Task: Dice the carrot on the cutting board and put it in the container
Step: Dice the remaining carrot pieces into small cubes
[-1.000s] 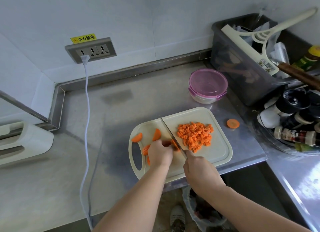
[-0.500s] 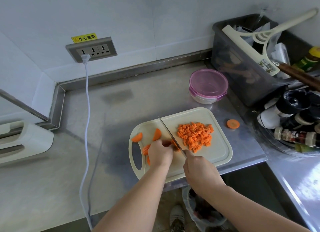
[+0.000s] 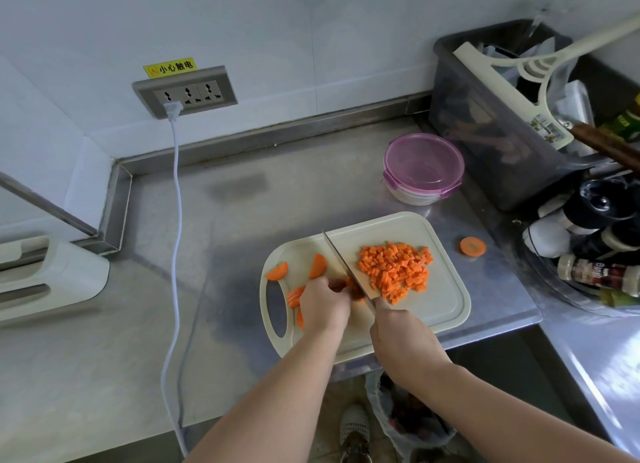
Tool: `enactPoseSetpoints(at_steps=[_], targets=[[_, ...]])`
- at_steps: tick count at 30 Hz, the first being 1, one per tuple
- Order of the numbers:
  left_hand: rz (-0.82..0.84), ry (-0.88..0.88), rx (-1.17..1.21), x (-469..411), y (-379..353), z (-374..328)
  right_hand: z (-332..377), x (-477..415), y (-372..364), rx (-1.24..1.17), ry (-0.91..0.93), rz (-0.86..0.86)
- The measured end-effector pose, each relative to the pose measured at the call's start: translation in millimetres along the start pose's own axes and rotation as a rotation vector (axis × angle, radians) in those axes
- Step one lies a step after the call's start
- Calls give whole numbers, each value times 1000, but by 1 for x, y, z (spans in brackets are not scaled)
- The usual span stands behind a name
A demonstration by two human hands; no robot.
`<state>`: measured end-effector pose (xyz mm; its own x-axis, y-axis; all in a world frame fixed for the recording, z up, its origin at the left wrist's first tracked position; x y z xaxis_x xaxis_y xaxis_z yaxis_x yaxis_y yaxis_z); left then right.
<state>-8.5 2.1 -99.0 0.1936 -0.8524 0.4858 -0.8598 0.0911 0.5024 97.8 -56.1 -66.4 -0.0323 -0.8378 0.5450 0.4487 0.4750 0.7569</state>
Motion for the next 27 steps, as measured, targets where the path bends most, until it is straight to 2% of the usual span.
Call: enactPoseSetpoints(at_steps=[9, 17, 27], targets=[[-10, 14, -26, 0, 1, 0, 0, -7, -7, 6, -62, 1], [19, 5, 8, 1, 1, 2, -3, -3, 8, -108, 6, -54], [30, 10, -10, 1, 1, 3, 1, 4, 3, -65, 32, -72]])
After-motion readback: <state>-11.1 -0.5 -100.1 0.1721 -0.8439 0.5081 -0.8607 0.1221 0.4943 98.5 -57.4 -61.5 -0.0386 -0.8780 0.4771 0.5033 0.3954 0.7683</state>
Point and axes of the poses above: each hand's wrist, its own x-axis away from the middle knuckle, its own y-axis out of the back of the hand, z = x × y, the point moved 2 cm from there along -x, towards the middle knuckle
